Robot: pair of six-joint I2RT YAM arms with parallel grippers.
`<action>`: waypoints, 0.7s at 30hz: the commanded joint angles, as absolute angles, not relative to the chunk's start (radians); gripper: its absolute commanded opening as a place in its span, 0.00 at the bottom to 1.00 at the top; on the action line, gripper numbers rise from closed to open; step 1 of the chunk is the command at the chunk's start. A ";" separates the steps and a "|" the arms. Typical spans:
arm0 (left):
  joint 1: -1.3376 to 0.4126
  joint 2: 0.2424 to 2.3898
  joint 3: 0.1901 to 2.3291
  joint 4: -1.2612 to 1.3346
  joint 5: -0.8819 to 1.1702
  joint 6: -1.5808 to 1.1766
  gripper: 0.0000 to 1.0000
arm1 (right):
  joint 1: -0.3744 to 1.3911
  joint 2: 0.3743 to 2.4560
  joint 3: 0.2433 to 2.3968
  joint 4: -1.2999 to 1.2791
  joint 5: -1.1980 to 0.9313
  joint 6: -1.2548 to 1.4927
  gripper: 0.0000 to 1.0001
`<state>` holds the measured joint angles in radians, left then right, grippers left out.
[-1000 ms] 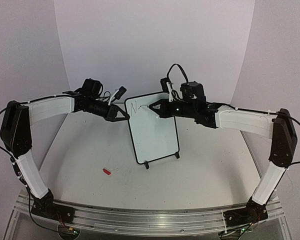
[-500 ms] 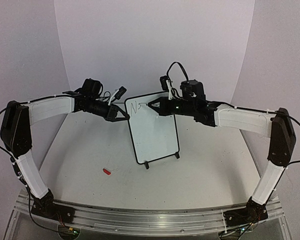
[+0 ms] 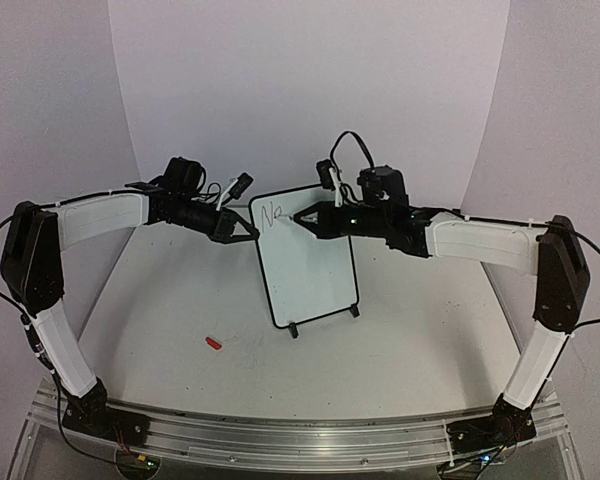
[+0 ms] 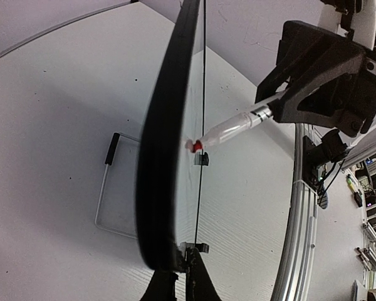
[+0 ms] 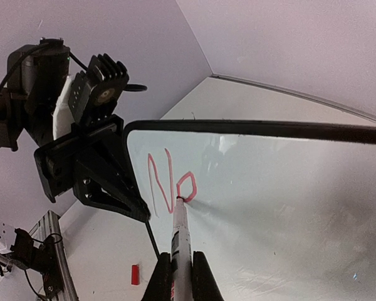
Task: Write a sentence on the whiteboard
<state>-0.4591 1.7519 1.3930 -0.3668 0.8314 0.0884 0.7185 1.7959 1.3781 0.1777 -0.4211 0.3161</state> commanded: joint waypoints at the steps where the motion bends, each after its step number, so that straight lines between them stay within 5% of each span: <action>1: -0.482 1.747 1.411 -0.400 0.812 0.132 0.00 | 0.714 1.770 1.327 0.181 -0.389 0.320 0.00; 21: -0.482 1.744 1.408 -0.402 0.811 0.134 0.00 | 0.714 1.670 1.313 0.200 -0.368 0.296 0.00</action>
<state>-0.4599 1.7519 1.3930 -0.3668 0.8350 0.0902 0.7163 1.6975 1.3064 0.1758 -0.3800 0.3135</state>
